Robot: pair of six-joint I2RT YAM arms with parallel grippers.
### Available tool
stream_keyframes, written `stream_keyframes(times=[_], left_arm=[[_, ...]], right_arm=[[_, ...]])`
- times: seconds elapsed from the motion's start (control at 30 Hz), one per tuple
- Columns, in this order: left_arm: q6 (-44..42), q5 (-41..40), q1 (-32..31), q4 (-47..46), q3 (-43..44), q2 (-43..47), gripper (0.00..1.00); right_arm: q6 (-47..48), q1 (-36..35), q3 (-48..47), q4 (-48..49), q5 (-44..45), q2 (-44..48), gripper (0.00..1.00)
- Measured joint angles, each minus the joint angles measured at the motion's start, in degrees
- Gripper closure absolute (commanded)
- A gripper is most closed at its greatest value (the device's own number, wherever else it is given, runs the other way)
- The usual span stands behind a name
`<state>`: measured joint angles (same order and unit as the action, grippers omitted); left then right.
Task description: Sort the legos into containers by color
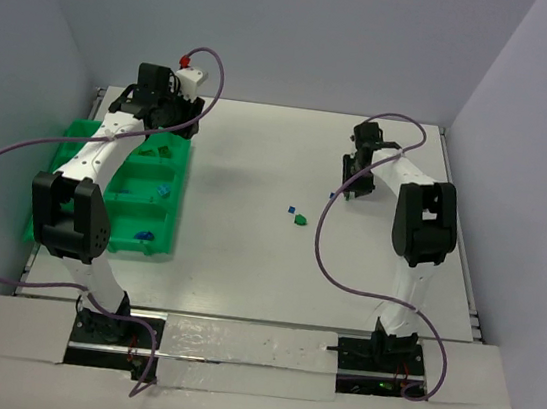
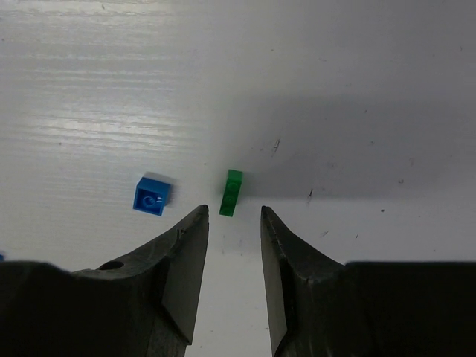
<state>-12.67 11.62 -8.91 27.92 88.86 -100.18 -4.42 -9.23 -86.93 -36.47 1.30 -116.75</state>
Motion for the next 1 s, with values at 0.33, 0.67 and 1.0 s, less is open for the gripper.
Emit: stream_keyframes(times=[0.33, 0.67, 1.0], left_arm=[[-0.01, -0.81, 0.0, 0.07, 0.0, 0.0, 0.41], [-0.01, -0.97, 0.0, 0.13, 0.0, -0.02, 0.38], [0.4, 7.26, 0.02, 1.8, 1.32, -0.04, 0.18]], right_arm=[[0.25, 0.0, -0.14, 0.0, -0.14, -2.4, 0.68], [0.99, 0.0, -0.2, -0.18, -2.63, -2.44, 1.0], [6.97, 1.82, 1.24, -0.7, -17.3, 3.76, 1.0]])
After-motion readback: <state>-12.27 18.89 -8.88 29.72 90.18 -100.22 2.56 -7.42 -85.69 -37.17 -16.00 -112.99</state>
